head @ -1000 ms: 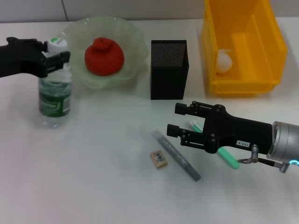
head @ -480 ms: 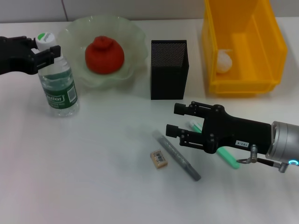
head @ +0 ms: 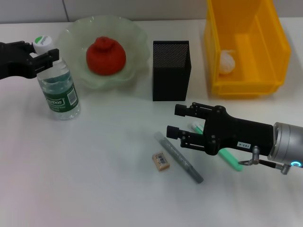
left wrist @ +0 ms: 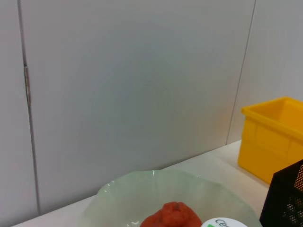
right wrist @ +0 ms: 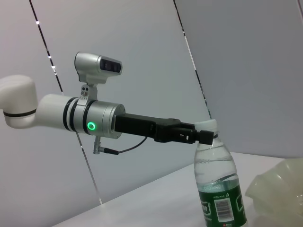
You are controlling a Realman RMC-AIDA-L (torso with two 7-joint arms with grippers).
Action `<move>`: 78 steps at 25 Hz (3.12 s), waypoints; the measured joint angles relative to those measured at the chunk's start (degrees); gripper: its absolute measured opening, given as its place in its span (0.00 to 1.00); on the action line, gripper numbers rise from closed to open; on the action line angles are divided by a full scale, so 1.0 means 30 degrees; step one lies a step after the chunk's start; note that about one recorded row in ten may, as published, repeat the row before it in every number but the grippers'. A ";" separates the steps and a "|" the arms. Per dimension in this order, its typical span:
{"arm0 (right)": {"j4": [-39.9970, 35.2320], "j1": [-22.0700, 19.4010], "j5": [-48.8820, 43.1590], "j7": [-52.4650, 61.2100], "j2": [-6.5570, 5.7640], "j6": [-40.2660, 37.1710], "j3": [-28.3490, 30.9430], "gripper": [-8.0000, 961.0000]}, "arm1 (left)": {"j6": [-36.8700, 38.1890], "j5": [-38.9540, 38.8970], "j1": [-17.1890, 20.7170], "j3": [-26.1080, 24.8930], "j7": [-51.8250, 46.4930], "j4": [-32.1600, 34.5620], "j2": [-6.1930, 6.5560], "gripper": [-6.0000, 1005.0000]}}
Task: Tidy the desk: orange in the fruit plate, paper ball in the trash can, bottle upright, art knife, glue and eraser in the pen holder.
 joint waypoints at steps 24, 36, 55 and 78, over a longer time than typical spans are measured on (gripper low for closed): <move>0.0119 0.0028 -0.0001 -0.0010 0.0000 -0.0001 -0.0031 0.70 | 0.1390 -0.1795 0.0168 -0.0972 0.1408 -0.1059 0.0058 0.61; 0.0147 0.0027 -0.0001 -0.0007 0.0000 -0.0001 -0.0022 0.70 | 0.3154 -0.4499 0.0152 -0.2708 0.2564 -0.1085 0.0071 0.76; -0.0403 -0.0346 0.0001 0.0323 -0.0188 -0.0389 -0.0001 0.70 | 1.3265 -0.7273 -0.2443 -0.2894 1.3842 -1.2213 0.0071 0.80; -0.9119 -0.1546 -0.0460 0.9434 -0.0203 -0.3450 0.0000 0.70 | 1.0033 -0.5122 -0.3109 -0.2535 1.6022 -1.5950 -0.0026 0.80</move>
